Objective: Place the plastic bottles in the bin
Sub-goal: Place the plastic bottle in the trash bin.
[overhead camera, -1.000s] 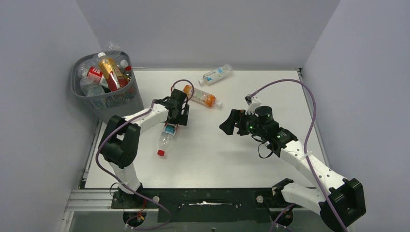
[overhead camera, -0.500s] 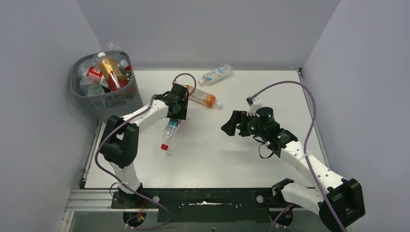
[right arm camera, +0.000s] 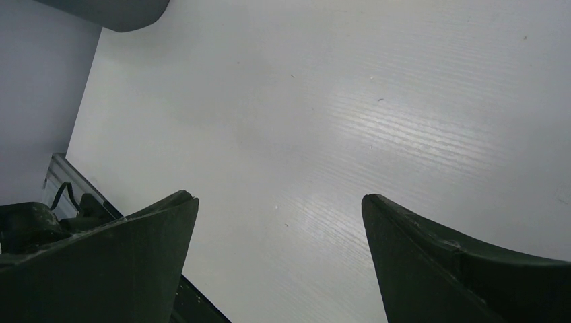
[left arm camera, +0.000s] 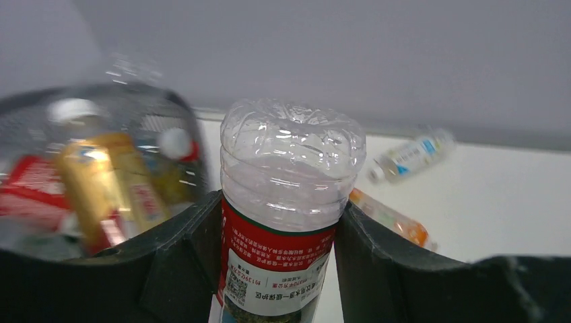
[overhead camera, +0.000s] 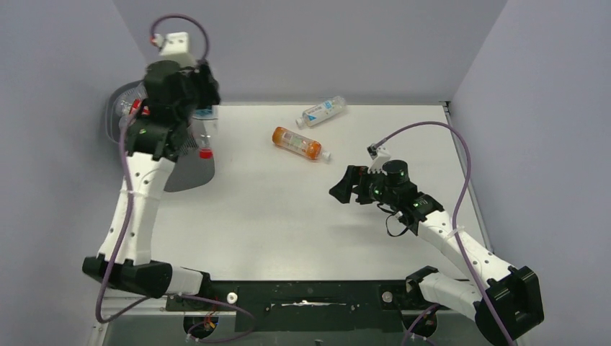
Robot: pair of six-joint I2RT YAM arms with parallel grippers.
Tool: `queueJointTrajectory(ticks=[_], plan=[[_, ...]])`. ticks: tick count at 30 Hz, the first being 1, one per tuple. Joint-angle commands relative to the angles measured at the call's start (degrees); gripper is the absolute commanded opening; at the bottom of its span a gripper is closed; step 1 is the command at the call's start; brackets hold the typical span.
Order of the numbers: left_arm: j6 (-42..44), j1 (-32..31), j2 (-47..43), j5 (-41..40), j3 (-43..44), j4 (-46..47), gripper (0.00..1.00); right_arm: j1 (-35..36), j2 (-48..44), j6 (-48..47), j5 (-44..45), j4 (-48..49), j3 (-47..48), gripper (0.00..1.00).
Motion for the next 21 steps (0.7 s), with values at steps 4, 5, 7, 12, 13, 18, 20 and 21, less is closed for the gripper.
queueJointTrajectory(ticks=[4, 5, 7, 12, 13, 18, 20, 21], plan=[[4.36, 16.73, -6.97, 6.45, 3.52, 7.93, 0.39, -0.44, -1.48, 1.75, -1.62, 4.27, -2.23, 0.98], [4.41, 18.07, -7.18, 7.02, 3.52, 8.84, 0.39, -0.47, -1.43, 1.79, -1.78, 4.32, -2.31, 0.98], [3.97, 20.49, -7.59, 8.22, 3.24, 10.75, 0.39, -0.49, -1.56, 1.54, -1.84, 4.33, -2.26, 0.98], [3.71, 23.44, -9.43, 8.55, -1.36, 18.23, 0.39, -0.45, -1.58, 1.27, -2.00, 4.51, -2.53, 0.98], [3.79, 23.89, -9.96, 8.59, -3.02, 20.47, 0.39, -0.41, -1.59, 1.26, -2.09, 4.65, -2.69, 0.98], [3.70, 25.52, -12.13, 7.97, -10.56, 30.26, 0.39, -0.45, -1.28, 1.57, -2.81, 5.60, -3.34, 0.98], [4.06, 25.63, -12.49, 7.42, -11.94, 32.78, 0.38, -0.50, -1.36, 1.57, -2.83, 5.63, -3.67, 0.98], [4.26, 25.69, -12.43, 7.27, -12.40, 33.61, 0.38, -0.47, -1.38, 1.57, -2.76, 5.71, -3.79, 0.98]])
